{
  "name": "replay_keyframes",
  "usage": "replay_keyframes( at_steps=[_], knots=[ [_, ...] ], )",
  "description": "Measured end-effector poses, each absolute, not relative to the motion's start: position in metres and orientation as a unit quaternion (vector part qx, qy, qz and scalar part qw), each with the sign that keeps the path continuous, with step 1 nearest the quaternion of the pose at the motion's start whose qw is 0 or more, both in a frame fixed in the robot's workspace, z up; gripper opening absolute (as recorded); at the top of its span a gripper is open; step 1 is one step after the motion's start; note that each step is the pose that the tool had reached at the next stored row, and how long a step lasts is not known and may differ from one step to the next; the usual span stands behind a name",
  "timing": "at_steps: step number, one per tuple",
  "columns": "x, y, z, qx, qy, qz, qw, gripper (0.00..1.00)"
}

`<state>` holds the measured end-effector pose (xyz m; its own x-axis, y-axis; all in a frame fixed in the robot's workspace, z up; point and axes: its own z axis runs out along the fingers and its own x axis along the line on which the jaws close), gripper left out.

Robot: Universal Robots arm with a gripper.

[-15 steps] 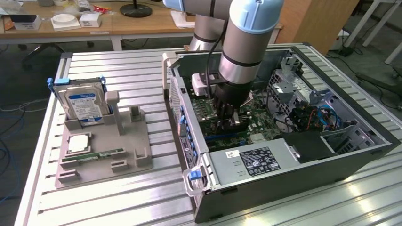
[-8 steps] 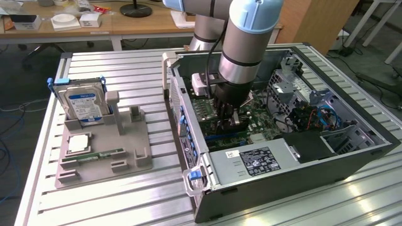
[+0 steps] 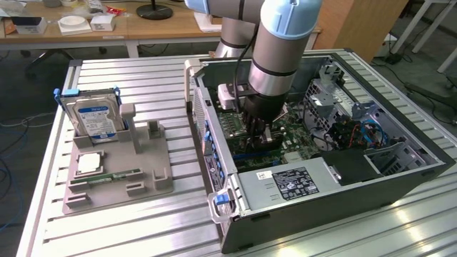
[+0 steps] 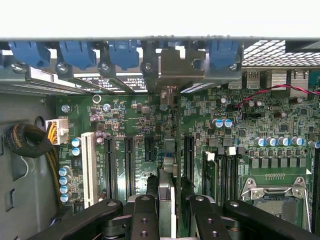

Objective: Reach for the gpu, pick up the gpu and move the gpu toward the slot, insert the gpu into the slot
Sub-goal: 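Insert the gpu into the slot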

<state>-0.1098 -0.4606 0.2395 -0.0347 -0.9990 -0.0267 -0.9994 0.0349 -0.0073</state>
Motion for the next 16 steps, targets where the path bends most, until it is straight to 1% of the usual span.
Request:
replay_keyframes(
  at_steps=[16],
  knots=[
    [-0.1099, -0.4606, 0.2368, -0.695, 0.719, 0.007, 0.012, 0.29]
  ],
)
